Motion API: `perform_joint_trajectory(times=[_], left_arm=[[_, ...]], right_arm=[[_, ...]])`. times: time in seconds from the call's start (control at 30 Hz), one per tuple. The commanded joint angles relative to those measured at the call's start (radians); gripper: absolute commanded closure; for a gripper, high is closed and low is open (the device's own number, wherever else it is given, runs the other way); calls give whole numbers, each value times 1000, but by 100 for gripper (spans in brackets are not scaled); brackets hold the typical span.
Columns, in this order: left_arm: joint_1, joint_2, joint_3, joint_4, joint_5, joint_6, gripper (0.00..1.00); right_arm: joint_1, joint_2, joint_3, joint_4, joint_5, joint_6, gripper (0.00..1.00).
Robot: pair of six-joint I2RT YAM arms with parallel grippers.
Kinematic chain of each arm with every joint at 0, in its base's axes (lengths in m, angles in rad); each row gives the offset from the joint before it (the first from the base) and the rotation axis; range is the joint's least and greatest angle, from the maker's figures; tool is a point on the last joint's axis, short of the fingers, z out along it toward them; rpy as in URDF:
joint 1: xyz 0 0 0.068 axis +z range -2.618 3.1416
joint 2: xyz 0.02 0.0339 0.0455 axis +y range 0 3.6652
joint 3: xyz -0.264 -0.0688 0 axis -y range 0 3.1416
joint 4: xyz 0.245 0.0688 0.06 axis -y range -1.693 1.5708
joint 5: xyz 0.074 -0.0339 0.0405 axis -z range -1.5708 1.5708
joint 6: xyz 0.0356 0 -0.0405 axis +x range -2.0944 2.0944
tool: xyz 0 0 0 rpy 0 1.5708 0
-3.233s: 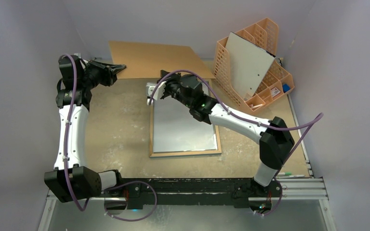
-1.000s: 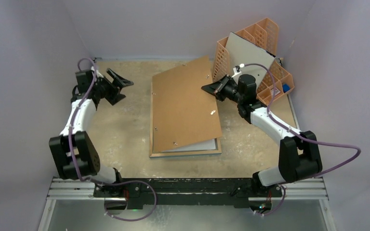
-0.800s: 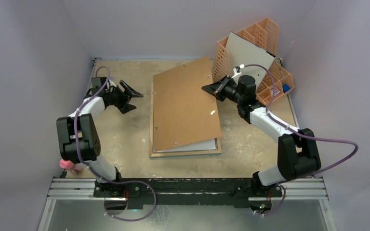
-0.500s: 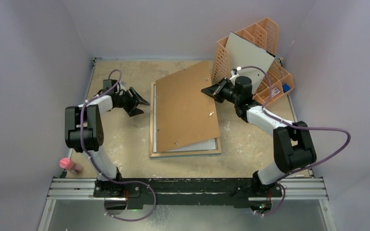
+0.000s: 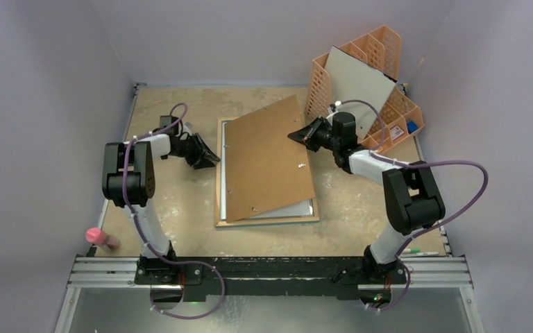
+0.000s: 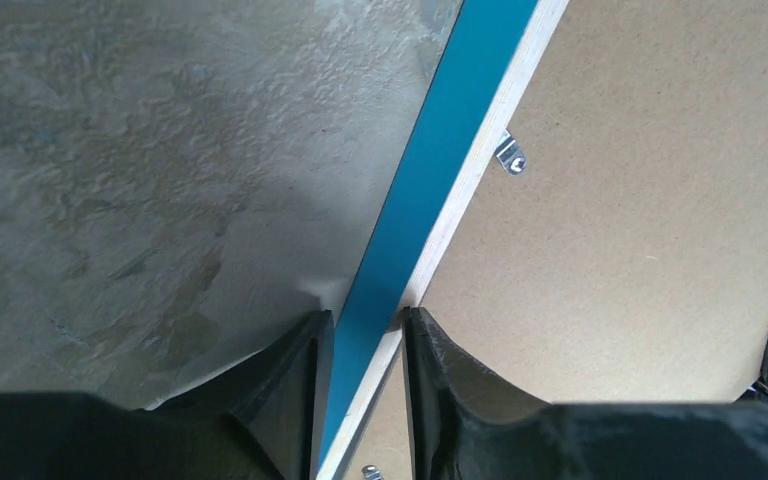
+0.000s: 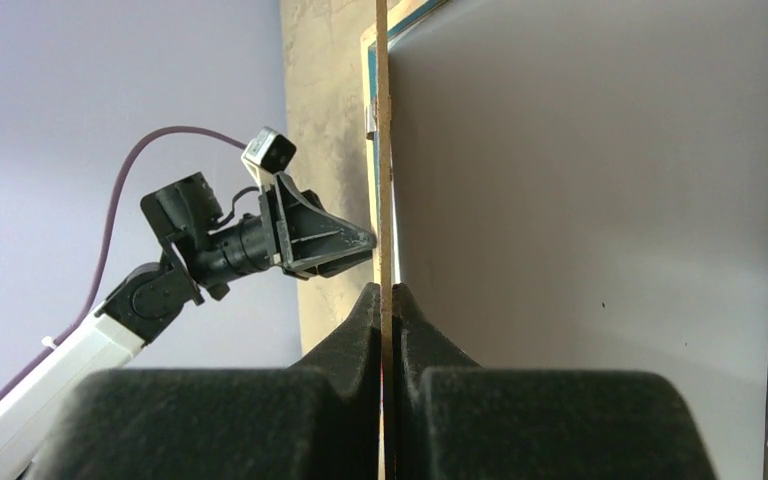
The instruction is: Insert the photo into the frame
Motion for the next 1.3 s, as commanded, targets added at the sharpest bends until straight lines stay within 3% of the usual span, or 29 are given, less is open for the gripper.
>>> perform_joint_trajectory(times=[0.0,0.23,0.73,1.1,1.27], left_arm=[[-3,32,9,-24,-56,67,67],[-3,49,16,-24,-40,69,73],[-3,62,16,-8,-9,49,74],[-4,47,3,-2,-22,35,74],[-3,47,0,5,-14,35,74]], right_arm=[[-1,21,39,101,-9,22,100],[-1,47,-14,183,-14,46,100],[4,97,-108,315,-78,109,100],[16,92,-132,299,-57,40,82],[16,143,-82,268,-113,-16,78]])
